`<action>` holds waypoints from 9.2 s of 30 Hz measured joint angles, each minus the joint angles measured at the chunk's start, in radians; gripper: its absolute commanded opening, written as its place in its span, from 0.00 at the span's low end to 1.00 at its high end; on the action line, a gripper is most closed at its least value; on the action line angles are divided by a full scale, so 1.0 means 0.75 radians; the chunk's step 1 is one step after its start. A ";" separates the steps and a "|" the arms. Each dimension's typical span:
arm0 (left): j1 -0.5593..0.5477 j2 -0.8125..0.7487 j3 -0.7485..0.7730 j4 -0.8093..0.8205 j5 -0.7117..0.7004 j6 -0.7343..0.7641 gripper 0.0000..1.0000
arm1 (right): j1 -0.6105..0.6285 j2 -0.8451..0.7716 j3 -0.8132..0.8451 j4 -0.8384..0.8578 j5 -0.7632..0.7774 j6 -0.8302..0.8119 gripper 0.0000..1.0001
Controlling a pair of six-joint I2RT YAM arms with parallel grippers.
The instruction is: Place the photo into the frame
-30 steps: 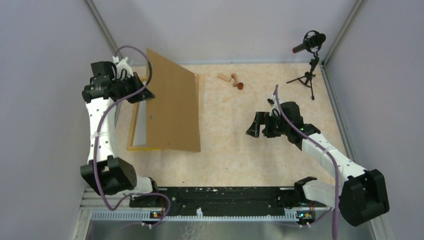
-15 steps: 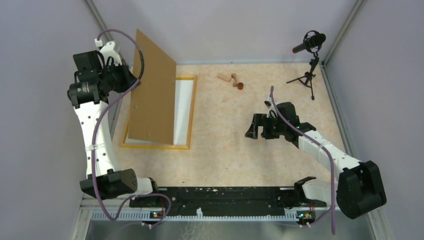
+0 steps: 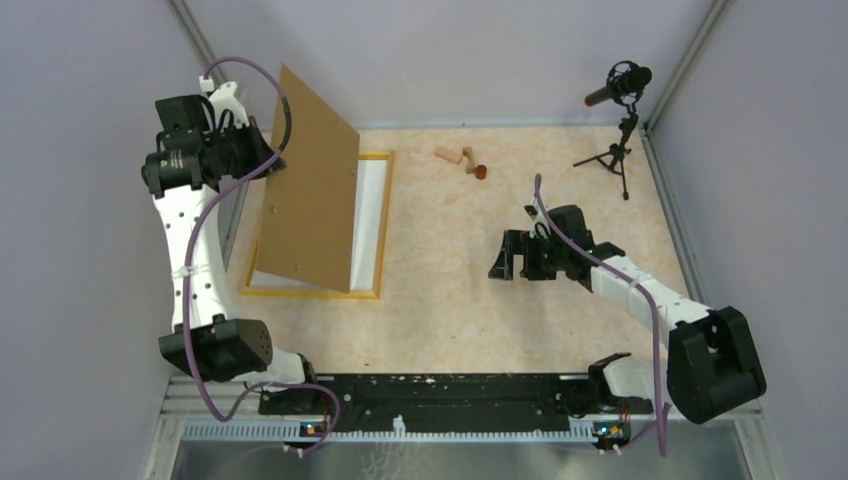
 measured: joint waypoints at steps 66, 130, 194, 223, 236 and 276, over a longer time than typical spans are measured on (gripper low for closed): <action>0.098 0.490 -0.186 0.504 0.368 -0.256 0.00 | 0.000 0.093 0.000 0.005 0.005 0.010 0.96; -0.013 0.337 -0.763 0.706 -0.488 -0.256 0.95 | 0.200 0.663 0.334 0.325 -0.059 0.317 0.98; -0.031 0.230 -1.287 0.936 0.070 -0.322 0.68 | 0.606 0.743 0.531 0.058 0.865 0.057 0.26; -0.044 0.162 -1.341 0.958 0.071 -0.367 0.70 | 0.666 0.811 0.684 -0.274 1.075 0.561 0.15; -0.050 0.161 -1.344 0.963 0.101 -0.387 0.70 | 0.681 0.814 0.724 -0.371 1.137 0.506 0.72; -0.062 0.159 -1.344 0.963 0.149 -0.390 0.69 | 0.367 1.347 1.395 -0.027 1.029 -0.126 0.49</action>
